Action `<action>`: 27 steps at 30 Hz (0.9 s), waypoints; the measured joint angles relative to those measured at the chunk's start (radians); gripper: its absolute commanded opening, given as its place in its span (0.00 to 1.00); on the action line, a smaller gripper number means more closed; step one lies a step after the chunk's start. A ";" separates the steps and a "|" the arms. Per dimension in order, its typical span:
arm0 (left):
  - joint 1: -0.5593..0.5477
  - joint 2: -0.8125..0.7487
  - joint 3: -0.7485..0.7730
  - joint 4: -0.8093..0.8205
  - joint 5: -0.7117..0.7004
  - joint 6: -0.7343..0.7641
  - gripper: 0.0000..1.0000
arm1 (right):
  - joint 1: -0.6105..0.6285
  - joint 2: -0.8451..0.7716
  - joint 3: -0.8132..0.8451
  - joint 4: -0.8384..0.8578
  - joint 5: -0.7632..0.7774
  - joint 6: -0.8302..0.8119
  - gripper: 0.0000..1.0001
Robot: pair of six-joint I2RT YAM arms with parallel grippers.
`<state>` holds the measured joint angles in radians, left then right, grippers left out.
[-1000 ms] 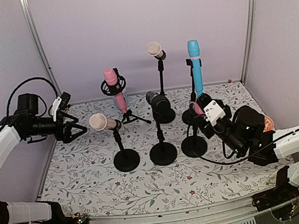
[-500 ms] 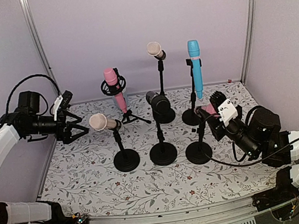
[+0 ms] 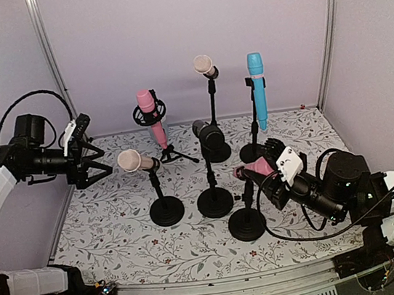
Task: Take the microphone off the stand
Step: Hold the microphone from the microphone stand.
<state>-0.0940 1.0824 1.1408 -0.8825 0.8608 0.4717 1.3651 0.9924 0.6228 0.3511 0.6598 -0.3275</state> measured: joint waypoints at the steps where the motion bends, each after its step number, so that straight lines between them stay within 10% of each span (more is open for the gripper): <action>1: -0.010 -0.011 0.010 -0.006 0.001 0.000 0.99 | 0.013 0.016 0.008 0.000 -0.001 0.003 0.00; 27: -0.301 -0.014 0.271 -0.061 -0.047 -0.008 0.89 | 0.109 0.600 0.278 0.489 0.006 -0.092 0.00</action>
<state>-0.3950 1.0679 1.4120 -0.9440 0.8139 0.4641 1.4746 1.5929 0.9012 0.8402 0.6659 -0.4194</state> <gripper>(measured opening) 0.928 0.430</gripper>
